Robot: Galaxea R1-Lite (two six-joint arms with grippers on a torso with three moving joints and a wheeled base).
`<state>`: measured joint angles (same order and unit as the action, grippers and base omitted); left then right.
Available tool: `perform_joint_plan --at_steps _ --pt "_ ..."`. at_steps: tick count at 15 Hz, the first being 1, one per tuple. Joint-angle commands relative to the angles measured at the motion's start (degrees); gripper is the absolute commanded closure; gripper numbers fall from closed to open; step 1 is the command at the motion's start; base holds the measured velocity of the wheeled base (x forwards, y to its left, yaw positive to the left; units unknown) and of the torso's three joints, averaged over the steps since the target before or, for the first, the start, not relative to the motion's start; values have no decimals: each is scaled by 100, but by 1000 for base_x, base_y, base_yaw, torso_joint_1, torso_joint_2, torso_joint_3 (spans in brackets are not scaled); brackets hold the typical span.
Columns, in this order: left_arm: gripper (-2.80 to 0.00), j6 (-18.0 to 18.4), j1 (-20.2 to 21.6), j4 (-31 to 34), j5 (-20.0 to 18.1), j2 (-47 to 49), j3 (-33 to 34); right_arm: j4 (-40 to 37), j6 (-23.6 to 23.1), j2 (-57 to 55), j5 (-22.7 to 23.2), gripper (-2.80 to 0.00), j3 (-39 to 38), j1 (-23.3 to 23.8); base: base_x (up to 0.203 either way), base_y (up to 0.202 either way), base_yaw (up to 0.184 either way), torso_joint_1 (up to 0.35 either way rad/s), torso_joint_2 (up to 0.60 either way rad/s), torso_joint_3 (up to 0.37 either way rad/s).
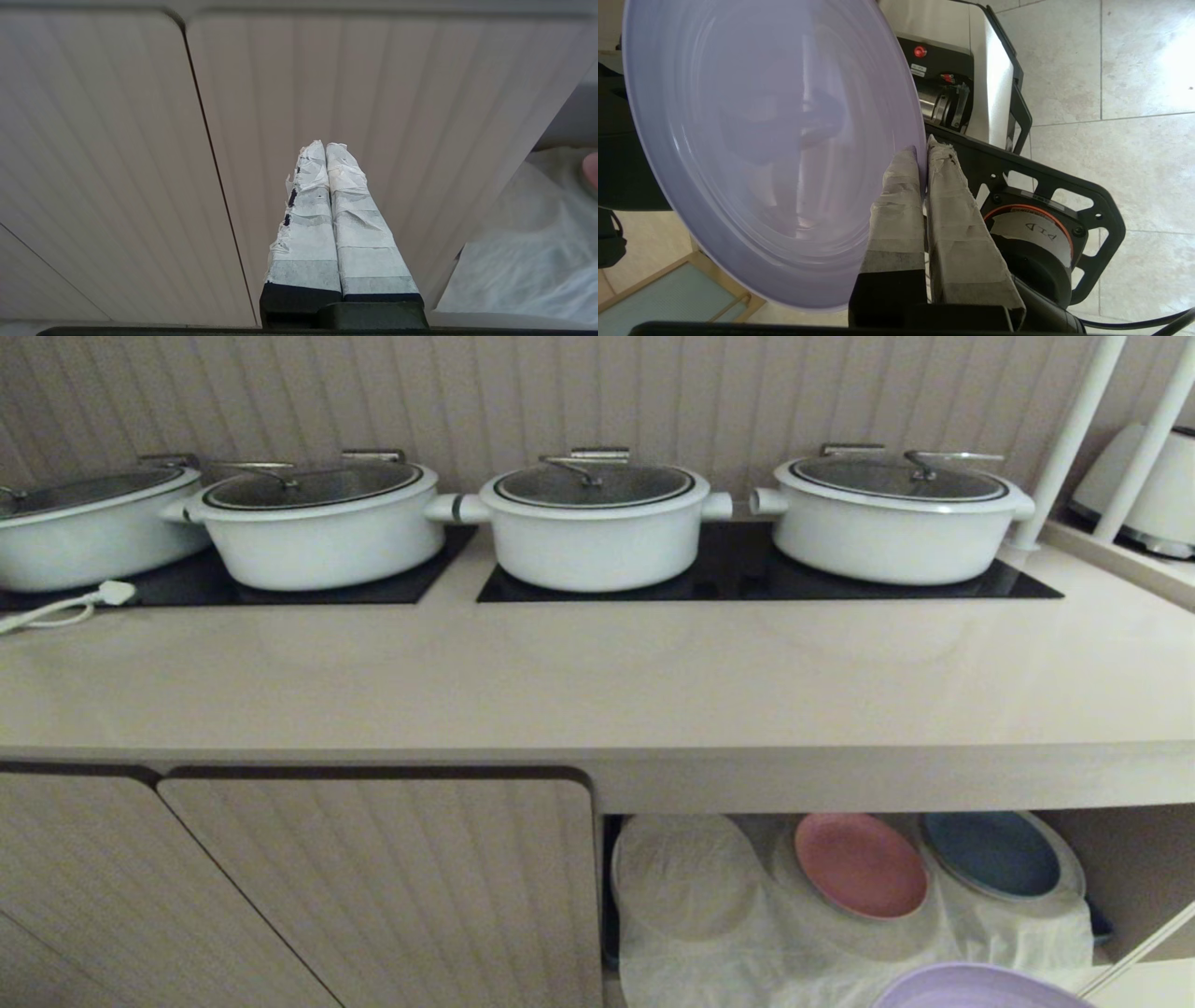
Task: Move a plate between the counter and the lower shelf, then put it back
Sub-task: Put the plate in the cupboard
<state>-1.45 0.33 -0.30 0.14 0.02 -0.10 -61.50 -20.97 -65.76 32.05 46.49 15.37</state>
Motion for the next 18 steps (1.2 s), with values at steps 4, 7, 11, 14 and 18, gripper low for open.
perform_joint_plan --at_steps 4,7,11,14,18 --pt "0 -4 2 -5 4 6 1 -46 -21 -16 21 0 -6 1 0 0 0 -225 520 288" --pt "0 -4 2 -5 4 6 1 -46 -21 -27 21 0 -9 1 0 0 0 -212 495 285" --pt "0 -4 2 -5 4 6 1 -46 -21 -34 21 0 -18 1 0 0 0 -196 479 285" --pt "0 -4 2 -5 4 6 1 -46 -21 -47 21 0 -18 1 0 0 0 -179 467 290" --pt "0 -4 2 -5 4 6 1 -46 -21 -51 21 0 -18 1 0 0 0 -151 454 302"
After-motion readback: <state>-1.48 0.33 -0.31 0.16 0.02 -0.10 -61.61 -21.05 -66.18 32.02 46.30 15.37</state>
